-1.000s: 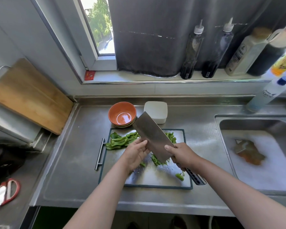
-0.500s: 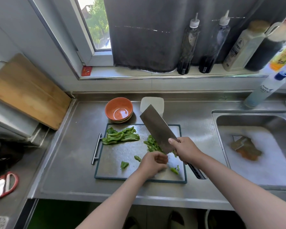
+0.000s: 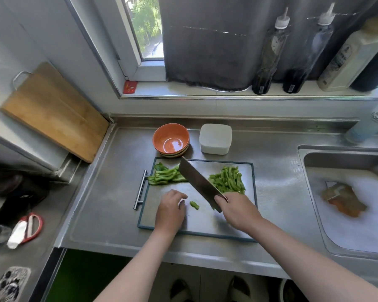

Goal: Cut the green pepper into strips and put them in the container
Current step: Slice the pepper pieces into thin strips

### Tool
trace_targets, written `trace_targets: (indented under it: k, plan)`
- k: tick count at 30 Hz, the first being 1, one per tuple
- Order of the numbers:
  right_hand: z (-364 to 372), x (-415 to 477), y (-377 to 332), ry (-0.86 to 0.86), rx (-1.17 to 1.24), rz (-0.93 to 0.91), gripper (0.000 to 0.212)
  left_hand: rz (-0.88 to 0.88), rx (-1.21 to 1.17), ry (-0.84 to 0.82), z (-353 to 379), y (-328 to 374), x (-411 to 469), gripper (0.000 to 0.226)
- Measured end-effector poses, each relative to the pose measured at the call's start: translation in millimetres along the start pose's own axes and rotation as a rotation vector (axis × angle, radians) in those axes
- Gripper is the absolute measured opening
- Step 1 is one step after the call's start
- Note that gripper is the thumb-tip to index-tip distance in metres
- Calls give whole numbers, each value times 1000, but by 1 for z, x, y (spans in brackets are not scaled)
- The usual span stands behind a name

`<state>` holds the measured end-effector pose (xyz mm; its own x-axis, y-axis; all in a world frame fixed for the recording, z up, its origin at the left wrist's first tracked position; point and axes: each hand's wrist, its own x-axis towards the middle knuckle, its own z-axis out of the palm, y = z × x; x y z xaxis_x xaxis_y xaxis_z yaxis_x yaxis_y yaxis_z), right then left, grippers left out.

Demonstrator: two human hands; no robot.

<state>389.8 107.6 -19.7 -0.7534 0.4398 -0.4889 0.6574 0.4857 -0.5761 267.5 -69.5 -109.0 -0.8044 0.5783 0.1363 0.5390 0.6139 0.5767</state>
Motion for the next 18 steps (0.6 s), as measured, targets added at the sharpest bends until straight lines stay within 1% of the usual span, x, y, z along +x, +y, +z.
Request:
trace_targets:
  k: [3, 6, 8, 10, 13, 18]
  plan:
    - [15, -4, -6, 20, -158, -14, 41, 156, 11, -20, 7, -14, -6, 16]
    - [25, -6, -8, 43, -232, -21, 42, 311, 18, -14, 16, -20, -10, 2]
    - [28, -6, -8, 45, -265, -16, 43, 379, 36, -11, 20, -21, -10, 16]
    - [32, -5, -7, 35, -275, -10, 42, 417, 63, -19, 23, -22, -8, 20]
    - [40, -5, -7, 18, -273, -9, 40, 429, 81, -42, 26, -27, -5, 23]
    - [52, -4, -9, 8, -221, 41, 41, 468, 65, -83, 26, -39, -7, 21]
